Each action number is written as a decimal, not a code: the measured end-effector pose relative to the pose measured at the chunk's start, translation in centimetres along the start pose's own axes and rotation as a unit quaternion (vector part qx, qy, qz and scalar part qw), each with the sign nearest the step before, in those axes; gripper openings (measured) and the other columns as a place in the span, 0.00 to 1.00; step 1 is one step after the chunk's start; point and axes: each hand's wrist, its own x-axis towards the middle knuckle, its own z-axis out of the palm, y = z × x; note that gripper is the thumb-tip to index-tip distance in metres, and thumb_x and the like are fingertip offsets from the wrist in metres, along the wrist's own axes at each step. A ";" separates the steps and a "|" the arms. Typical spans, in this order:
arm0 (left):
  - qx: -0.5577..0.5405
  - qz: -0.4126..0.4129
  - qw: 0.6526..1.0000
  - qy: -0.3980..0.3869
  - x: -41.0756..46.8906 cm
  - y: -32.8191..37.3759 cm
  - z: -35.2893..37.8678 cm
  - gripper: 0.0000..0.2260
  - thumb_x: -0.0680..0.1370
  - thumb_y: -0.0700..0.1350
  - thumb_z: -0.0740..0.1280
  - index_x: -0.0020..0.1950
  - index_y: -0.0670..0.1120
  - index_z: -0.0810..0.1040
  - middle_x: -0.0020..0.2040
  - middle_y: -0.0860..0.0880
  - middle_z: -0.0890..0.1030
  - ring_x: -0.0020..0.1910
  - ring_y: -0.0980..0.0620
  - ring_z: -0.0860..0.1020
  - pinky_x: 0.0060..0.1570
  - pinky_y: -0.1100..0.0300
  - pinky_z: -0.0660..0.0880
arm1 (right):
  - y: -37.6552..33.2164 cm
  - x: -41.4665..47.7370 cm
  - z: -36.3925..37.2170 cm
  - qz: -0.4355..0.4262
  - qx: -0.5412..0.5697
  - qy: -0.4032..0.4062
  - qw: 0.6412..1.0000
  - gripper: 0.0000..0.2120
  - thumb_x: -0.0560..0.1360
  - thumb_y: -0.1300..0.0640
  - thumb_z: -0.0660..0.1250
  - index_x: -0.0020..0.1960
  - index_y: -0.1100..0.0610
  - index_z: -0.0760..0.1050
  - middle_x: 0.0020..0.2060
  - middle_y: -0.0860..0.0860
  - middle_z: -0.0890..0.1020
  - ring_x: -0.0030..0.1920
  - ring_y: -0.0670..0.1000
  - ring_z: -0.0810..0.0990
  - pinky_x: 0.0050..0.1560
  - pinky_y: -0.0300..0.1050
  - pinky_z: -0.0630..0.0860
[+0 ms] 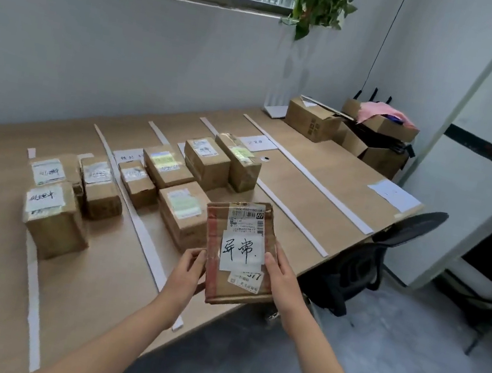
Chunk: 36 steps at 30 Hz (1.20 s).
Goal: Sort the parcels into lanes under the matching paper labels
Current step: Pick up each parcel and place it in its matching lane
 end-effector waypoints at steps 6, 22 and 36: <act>-0.008 -0.017 1.000 -0.002 4.8 -0.7 5.6 0.14 0.84 0.57 0.55 0.67 0.55 0.69 0.61 0.52 0.80 0.59 0.53 0.79 0.51 0.58 0.79 | 1.3 5.7 -5.2 0.024 -0.008 0.000 1.000 0.21 0.84 0.50 0.59 0.76 0.41 0.64 0.65 0.44 0.79 0.60 0.45 0.81 0.55 0.39 0.81; 0.052 -0.107 0.992 0.051 25.4 -2.6 11.4 0.17 0.79 0.62 0.61 0.68 0.63 0.70 0.62 0.55 0.81 0.59 0.55 0.80 0.63 0.50 0.77 | 5.7 29.6 -9.7 0.149 -0.089 -0.080 0.982 0.18 0.85 0.50 0.56 0.74 0.41 0.66 0.62 0.48 0.81 0.56 0.47 0.84 0.53 0.44 0.82; 0.153 -0.140 0.914 0.348 34.6 -4.5 12.8 0.19 0.86 0.49 0.50 0.77 0.54 0.63 0.62 0.54 0.77 0.56 0.54 0.73 0.54 0.60 0.69 | 9.8 43.5 -3.9 0.119 -0.132 -0.280 0.943 0.22 0.85 0.48 0.54 0.78 0.42 0.56 0.69 0.41 0.72 0.60 0.29 0.73 0.52 0.22 0.71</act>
